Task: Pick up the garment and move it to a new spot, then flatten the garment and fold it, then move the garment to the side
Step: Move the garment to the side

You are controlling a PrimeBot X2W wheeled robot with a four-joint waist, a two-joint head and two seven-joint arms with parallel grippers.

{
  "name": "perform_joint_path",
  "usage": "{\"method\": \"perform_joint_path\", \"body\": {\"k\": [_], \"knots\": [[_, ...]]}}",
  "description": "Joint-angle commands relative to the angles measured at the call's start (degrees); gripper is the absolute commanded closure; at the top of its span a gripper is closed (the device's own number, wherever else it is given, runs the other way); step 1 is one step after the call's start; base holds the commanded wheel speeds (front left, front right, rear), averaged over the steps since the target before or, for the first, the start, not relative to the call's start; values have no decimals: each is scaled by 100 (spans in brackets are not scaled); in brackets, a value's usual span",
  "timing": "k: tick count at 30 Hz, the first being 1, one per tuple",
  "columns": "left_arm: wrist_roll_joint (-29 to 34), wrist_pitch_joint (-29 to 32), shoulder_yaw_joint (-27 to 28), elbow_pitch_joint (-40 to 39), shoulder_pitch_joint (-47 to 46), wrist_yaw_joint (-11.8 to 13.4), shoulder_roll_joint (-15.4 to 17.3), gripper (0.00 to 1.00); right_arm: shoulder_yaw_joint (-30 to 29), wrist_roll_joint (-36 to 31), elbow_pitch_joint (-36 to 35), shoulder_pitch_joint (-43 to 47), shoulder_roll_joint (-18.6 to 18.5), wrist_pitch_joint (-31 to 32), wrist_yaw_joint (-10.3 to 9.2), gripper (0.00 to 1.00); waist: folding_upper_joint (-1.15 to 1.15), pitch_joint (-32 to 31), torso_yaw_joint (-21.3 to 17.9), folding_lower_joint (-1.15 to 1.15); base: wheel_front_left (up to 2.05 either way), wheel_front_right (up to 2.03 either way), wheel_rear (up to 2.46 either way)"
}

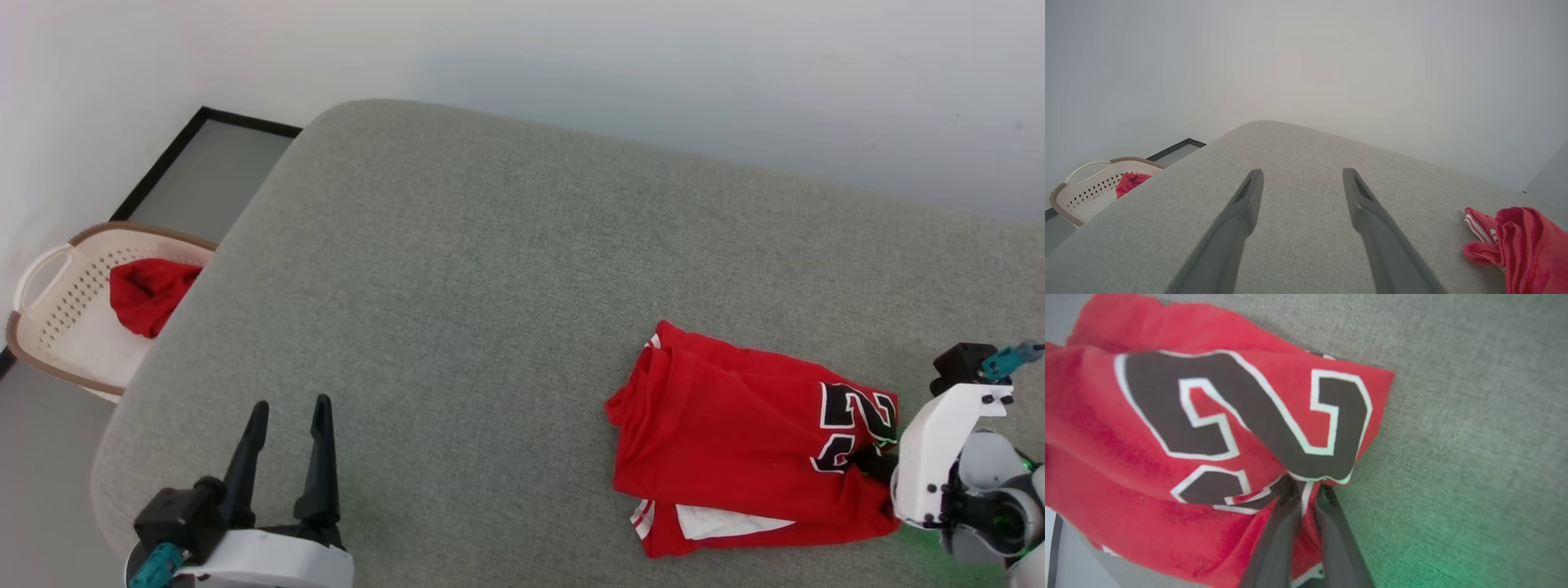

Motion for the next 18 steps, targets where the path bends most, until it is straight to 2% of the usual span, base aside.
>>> {"method": "perform_joint_path", "body": {"k": [1,9,18], "knots": [[-29,-6,6,9,-56,-11,-9,0,106,58,138,88,52,60,3,100,0,6,-2,0,0,0,0],[-35,-6,45,-18,-61,-11,-13,0,138,385,293,-158,-389,-146,-21,100,0,67,-73,0,0,0,0],[48,-6,108,-176,-102,-6,-9,0,217,426,196,-561,-991,-237,-2,100,0,170,-442,0,0,0,0]]}}
